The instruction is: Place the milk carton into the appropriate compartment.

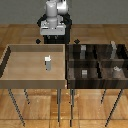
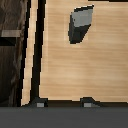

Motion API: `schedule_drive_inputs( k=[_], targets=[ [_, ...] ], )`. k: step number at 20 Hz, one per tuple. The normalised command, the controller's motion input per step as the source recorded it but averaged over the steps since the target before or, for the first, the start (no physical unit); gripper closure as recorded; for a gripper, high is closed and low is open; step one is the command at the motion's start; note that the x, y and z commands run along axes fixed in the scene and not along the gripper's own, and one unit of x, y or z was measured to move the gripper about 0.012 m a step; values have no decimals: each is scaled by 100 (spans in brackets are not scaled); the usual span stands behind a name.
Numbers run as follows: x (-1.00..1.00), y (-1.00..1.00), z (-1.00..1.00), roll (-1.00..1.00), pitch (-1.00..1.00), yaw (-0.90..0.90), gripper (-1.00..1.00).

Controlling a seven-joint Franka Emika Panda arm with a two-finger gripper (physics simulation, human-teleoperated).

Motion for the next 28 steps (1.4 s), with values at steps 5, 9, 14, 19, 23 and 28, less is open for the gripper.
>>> schedule_drive_inputs(
  k=[5, 9, 14, 19, 23, 28],
  targets=[
    [0, 0, 0, 0, 0, 0, -100],
    [0, -75, 0, 0, 0, 0, -100],
    [0, -20, -60, 0, 0, 0, -100],
    [0, 0, -40, 0, 0, 0, -100],
    [75, 0, 0, 0, 0, 0, -100],
    [80, 0, 0, 0, 0, 0, -100]
  ],
)
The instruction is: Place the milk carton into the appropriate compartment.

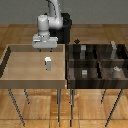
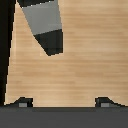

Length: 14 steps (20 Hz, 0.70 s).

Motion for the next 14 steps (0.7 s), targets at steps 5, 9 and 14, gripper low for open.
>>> schedule_drive_inputs(
  k=[5, 9, 14],
  targets=[
    [20, 3, 0, 0, 0, 0, -100],
    [0, 50, 0, 0, 0, 0, -100],
    [60, -20, 0, 0, 0, 0, -100]
  ],
)
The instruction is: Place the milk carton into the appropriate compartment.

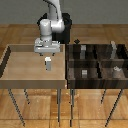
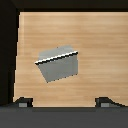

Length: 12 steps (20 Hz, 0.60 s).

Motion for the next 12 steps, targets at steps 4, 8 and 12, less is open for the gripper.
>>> schedule_drive_inputs(
  k=[4, 8, 12],
  targets=[
    [0, 0, 0, 0, 0, 0, -100],
    [50, 0, 0, 0, 0, 0, -100],
    [0, 0, -50, 0, 0, 0, -100]
  ],
)
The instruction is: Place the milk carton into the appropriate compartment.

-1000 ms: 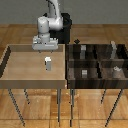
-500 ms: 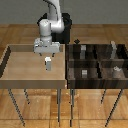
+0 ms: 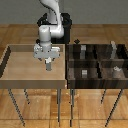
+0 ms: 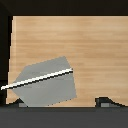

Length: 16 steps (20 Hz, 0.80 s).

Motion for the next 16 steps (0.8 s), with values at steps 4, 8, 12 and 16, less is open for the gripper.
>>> schedule_drive_inputs(
  k=[4, 8, 12, 16],
  targets=[
    [0, 25, 0, 0, 0, 0, -100],
    [0, 0, 0, 0, 0, 0, -100],
    [0, 0, 0, 0, 0, 0, -100],
    [0, 0, 100, 0, 0, 0, -100]
  ],
)
